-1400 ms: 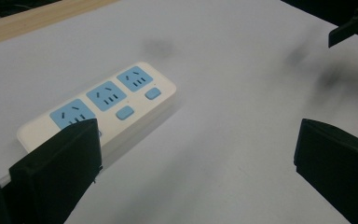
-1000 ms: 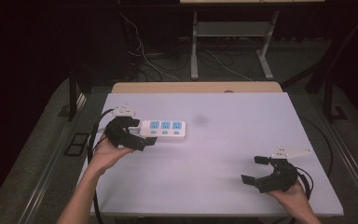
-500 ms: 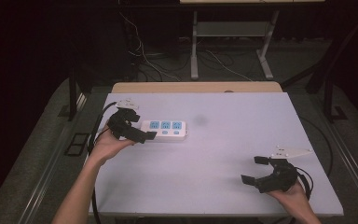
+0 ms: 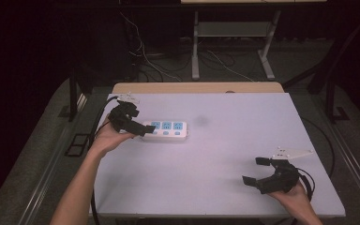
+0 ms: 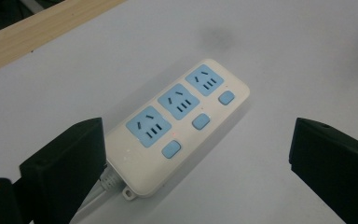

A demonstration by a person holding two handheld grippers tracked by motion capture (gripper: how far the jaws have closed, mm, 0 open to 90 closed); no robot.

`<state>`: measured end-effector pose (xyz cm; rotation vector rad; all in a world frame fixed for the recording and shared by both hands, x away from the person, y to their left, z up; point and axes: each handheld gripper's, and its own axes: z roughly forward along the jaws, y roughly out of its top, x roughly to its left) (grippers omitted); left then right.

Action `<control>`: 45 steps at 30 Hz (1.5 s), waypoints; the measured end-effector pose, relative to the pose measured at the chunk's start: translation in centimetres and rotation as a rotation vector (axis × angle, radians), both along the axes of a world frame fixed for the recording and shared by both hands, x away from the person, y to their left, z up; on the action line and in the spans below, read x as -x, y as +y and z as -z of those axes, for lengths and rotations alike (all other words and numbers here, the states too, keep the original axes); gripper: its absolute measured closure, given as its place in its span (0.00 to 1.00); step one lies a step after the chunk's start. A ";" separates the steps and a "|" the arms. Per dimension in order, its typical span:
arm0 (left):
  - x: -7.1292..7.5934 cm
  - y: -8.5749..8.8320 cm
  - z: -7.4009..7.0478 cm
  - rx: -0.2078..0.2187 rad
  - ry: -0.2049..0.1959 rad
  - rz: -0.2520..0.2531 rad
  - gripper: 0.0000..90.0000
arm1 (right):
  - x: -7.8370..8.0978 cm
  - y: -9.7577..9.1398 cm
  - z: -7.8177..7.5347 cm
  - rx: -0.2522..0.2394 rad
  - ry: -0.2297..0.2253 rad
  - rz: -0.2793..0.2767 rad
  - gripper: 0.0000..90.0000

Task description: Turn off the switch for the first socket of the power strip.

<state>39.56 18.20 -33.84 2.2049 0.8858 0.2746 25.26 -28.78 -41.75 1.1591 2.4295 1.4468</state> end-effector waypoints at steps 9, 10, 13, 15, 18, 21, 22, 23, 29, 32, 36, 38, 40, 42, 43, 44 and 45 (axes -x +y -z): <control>-1.1 0.9 0.6 0.023 0.024 -0.018 0.17 | 0.0 0.0 0.0 0.002 0.000 -0.001 0.01; -1.1 1.0 0.7 0.028 0.026 -0.018 0.20 | 0.0 0.0 0.1 0.002 -0.001 -0.001 0.01; -1.4 1.1 0.9 0.027 0.030 -0.018 0.30 | 0.0 0.0 0.1 0.002 -0.002 0.000 0.01; -1.6 1.2 1.1 0.030 0.032 -0.019 0.38 | 0.0 0.0 0.1 0.002 -0.002 0.000 0.01; -1.8 1.4 1.4 0.031 0.036 -0.023 0.50 | 0.0 0.0 0.1 0.003 -0.003 0.000 0.01; -2.1 1.4 1.7 0.022 0.046 -0.023 0.59 | 0.0 0.0 0.1 0.004 0.000 0.001 0.01; -2.1 1.4 1.8 0.022 0.051 -0.023 0.63 | 0.0 0.0 0.1 0.004 0.000 0.001 0.01; -2.2 1.4 1.9 0.018 0.053 -0.019 0.65 | 0.0 0.0 0.1 0.004 0.000 0.001 0.01; -2.7 1.2 2.5 0.016 0.068 -0.014 0.78 | 0.0 -0.1 0.1 0.006 0.000 0.002 0.01; -2.9 1.0 2.8 0.018 0.075 -0.008 0.85 | 0.0 -0.1 0.2 0.006 0.000 0.002 0.01; -3.3 0.7 3.3 0.023 0.091 -0.008 0.95 | 0.0 -0.1 0.2 0.007 0.000 0.002 0.01; -3.4 0.5 3.6 0.018 0.096 -0.005 0.99 | 0.0 -0.1 0.2 0.006 0.001 0.002 0.01; -3.6 0.3 3.8 0.009 0.102 -0.004 0.99 | -0.1 -0.1 0.2 0.007 0.000 0.001 0.01; -3.7 0.1 4.1 0.003 0.108 -0.004 0.99 | -0.1 -0.1 0.2 0.009 0.001 0.001 0.01; -3.7 0.0 4.2 0.000 0.111 -0.001 0.99 | -0.1 -0.1 0.2 0.009 0.001 0.001 0.01; -3.8 -0.1 4.3 -0.003 0.114 -0.001 0.99 | -0.1 -0.1 0.2 0.009 0.001 0.000 0.01; -3.8 -0.2 4.4 -0.005 0.114 0.002 0.99 | -0.1 -0.1 0.2 0.009 0.000 0.000 0.01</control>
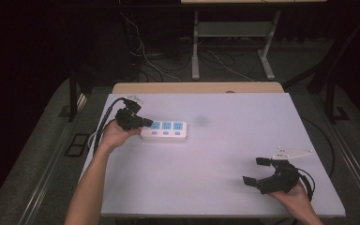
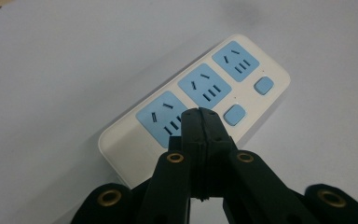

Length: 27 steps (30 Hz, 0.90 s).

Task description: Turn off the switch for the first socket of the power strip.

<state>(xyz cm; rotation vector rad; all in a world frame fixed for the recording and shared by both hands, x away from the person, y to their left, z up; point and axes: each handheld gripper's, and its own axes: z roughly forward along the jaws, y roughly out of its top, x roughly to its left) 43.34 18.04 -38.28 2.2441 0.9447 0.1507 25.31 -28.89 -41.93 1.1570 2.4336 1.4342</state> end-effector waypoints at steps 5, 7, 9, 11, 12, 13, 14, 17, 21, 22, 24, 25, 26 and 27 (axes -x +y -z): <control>-0.1 -0.4 0.6 -0.013 0.011 0.009 0.99 | 0.0 0.0 0.0 0.002 0.003 -0.002 0.01; -0.3 -0.6 0.9 -0.022 0.013 0.015 0.99 | 0.0 0.1 0.0 0.002 0.003 -0.002 0.01; -0.4 -0.7 1.2 -0.029 0.017 0.017 0.99 | 0.0 0.0 0.0 0.004 0.004 -0.003 0.01; -0.5 -0.8 1.4 -0.038 0.020 0.022 0.99 | 0.0 0.0 0.1 0.004 0.004 -0.004 0.01; -0.5 -0.9 1.6 -0.041 0.030 0.023 0.99 | 0.0 0.0 0.1 0.005 0.004 -0.004 0.01; -0.5 -1.0 1.8 -0.041 0.035 0.025 0.99 | 0.0 0.0 0.1 0.005 0.004 -0.004 0.01; -0.6 -1.0 1.9 -0.049 0.040 0.032 0.99 | 0.0 0.0 0.1 0.004 0.005 -0.003 0.01; -0.5 -1.2 2.3 -0.052 0.048 0.034 0.99 | 0.0 0.0 0.1 0.007 0.007 -0.004 0.01; -0.4 -1.1 2.5 -0.042 0.044 0.037 0.99 | -0.1 0.0 0.3 0.015 0.012 -0.007 0.01; -0.4 -1.1 2.5 -0.045 0.045 0.040 0.99 | -0.2 0.0 0.3 0.017 0.014 -0.007 0.01; -0.4 -1.2 2.5 -0.047 0.043 0.037 0.99 | -0.2 0.0 0.4 0.020 0.017 -0.006 0.01; -0.3 -1.2 2.5 -0.054 0.036 0.043 0.99 | -0.2 0.0 0.4 0.020 0.016 -0.006 0.01; -0.2 -1.2 2.5 -0.056 0.031 0.040 1.00 | -0.2 0.0 0.4 0.020 0.017 -0.006 0.01; -0.2 -1.2 2.6 -0.053 0.032 0.036 1.00 | -0.2 0.0 0.4 0.021 0.017 -0.005 0.01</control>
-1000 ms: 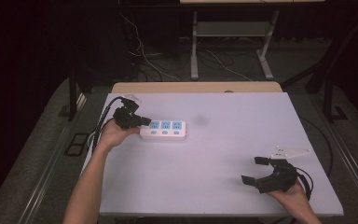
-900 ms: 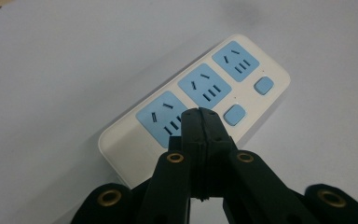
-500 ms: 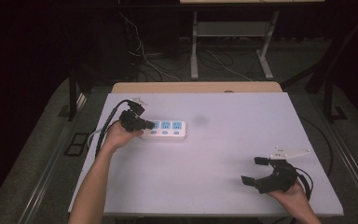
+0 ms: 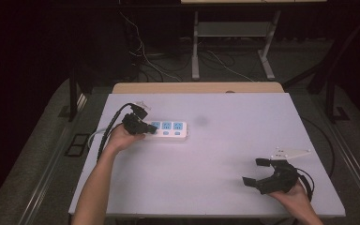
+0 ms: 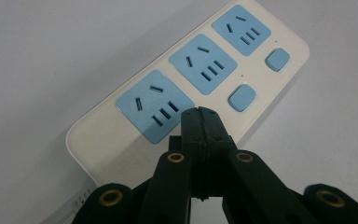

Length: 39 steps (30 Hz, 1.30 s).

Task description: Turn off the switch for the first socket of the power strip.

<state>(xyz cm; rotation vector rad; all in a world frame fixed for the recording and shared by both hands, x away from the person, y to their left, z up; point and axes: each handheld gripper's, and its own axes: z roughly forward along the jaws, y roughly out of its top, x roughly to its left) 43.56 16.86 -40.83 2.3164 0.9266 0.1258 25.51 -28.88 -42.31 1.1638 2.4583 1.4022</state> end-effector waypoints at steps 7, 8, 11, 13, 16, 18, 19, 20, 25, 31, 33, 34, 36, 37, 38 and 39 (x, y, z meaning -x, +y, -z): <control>-0.2 0.3 0.2 0.034 0.046 -0.038 1.00 | 0.1 -0.2 -0.2 -0.007 -0.010 0.006 0.01; -0.1 0.3 0.3 0.038 0.044 -0.041 1.00 | 0.1 -0.2 -0.2 -0.008 -0.013 0.006 0.01; 0.0 0.3 0.3 0.043 0.036 -0.053 1.00 | 0.2 -0.3 -0.3 -0.010 -0.017 0.009 0.01; 0.2 0.2 0.3 0.038 0.027 -0.056 1.00 | 0.2 -0.3 -0.4 -0.010 -0.017 0.012 0.01; 0.2 0.3 0.3 0.045 0.030 -0.067 1.00 | 0.2 -0.4 -0.4 -0.009 -0.017 0.014 0.01; 0.2 0.3 0.3 0.048 0.031 -0.071 1.00 | 0.1 -0.4 -0.3 -0.008 -0.018 0.014 0.01; 0.2 0.3 0.3 0.048 0.031 -0.073 1.00 | 0.1 -0.4 -0.3 -0.008 -0.017 0.015 0.01; 0.2 0.2 0.3 0.047 0.030 -0.074 1.00 | 0.1 -0.4 -0.3 -0.008 -0.018 0.016 0.01; 0.4 0.1 0.3 0.033 0.005 -0.061 1.00 | 0.1 -0.4 -0.4 -0.012 -0.019 0.018 0.01; 0.6 0.4 -0.3 0.055 -0.017 -0.066 1.00 | 0.1 -0.5 -0.3 -0.012 -0.030 0.019 0.01; 0.8 0.3 -0.6 0.064 -0.028 -0.066 1.00 | 0.1 -0.5 -0.3 -0.013 -0.030 0.020 0.01; 0.8 0.3 -0.8 0.062 -0.034 -0.065 1.00 | 0.1 -0.6 -0.3 -0.014 -0.030 0.021 0.01; 1.0 0.3 -1.2 0.063 -0.042 -0.065 1.00 | 0.1 -0.6 -0.3 -0.013 -0.028 0.021 0.01; 1.1 0.3 -1.4 0.062 -0.048 -0.067 1.00 | 0.1 -0.6 -0.3 -0.013 -0.028 0.022 0.01; 1.1 0.4 -1.6 0.058 -0.052 -0.068 1.00 | 0.1 -0.7 -0.3 -0.014 -0.029 0.022 0.01; 1.2 0.4 -1.8 0.056 -0.057 -0.072 0.99 | 0.1 -0.7 -0.3 -0.014 -0.031 0.022 0.01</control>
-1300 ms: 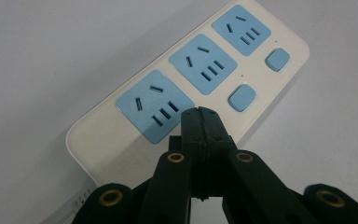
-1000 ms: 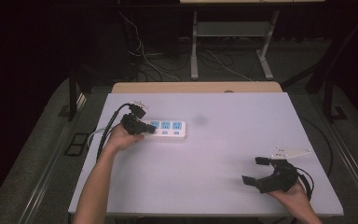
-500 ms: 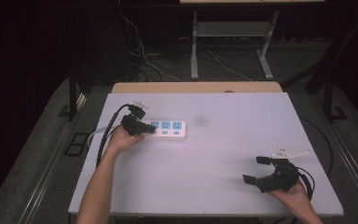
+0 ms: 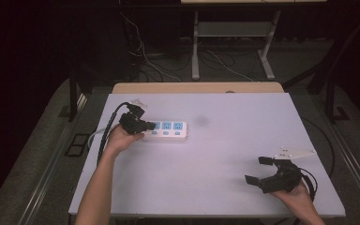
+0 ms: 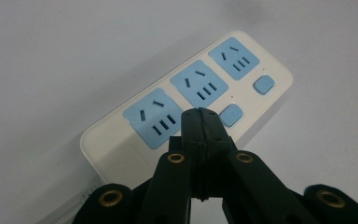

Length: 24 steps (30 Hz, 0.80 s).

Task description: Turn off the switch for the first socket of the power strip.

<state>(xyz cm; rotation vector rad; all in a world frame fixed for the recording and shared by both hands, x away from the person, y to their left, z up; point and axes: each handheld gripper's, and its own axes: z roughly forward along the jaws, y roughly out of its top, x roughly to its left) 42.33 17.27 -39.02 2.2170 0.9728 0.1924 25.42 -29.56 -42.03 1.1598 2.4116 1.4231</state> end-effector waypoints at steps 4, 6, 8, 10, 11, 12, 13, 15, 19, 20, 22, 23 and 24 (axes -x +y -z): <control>0.4 0.4 -0.8 -0.005 -0.012 -0.021 0.99 | 0.0 0.0 0.0 0.001 0.001 0.000 0.01; 0.7 0.6 -1.3 -0.002 -0.018 -0.034 0.99 | 0.0 0.1 0.0 0.001 0.003 -0.002 0.01; 1.0 0.7 -1.8 0.002 -0.028 -0.045 0.99 | 0.0 0.1 0.0 0.001 0.004 -0.002 0.01; 1.3 0.9 -2.3 0.001 -0.036 -0.057 0.99 | 0.0 0.1 0.0 0.000 0.004 -0.002 0.01; 1.4 1.0 -2.5 0.011 -0.040 -0.068 0.99 | 0.0 0.1 0.0 0.000 0.003 -0.003 0.01; 1.6 1.1 -2.7 0.022 -0.041 -0.073 0.99 | 0.0 0.1 0.0 -0.001 0.003 -0.003 0.01; 1.8 1.1 -2.9 0.033 -0.045 -0.078 0.99 | 0.0 0.1 0.0 -0.003 0.001 -0.004 0.01; 2.2 1.1 -3.3 0.055 -0.052 -0.087 0.99 | 0.0 0.0 0.0 -0.002 0.001 -0.005 0.01; 2.9 1.1 -3.8 0.090 -0.069 -0.101 0.99 | 0.1 0.1 0.0 -0.003 0.001 -0.008 0.01; 3.1 1.1 -3.9 0.100 -0.074 -0.106 0.99 | 0.1 0.1 0.0 -0.003 0.000 -0.008 0.01; 3.5 1.2 -4.0 0.110 -0.086 -0.109 0.99 | 0.1 0.0 0.0 -0.006 -0.004 -0.010 0.01; 3.7 1.3 -4.1 0.114 -0.089 -0.113 0.99 | 0.1 0.0 0.0 -0.006 -0.004 -0.011 0.01; 3.9 1.3 -4.1 0.117 -0.092 -0.119 0.99 | 0.1 0.0 -0.1 -0.008 -0.005 -0.010 0.01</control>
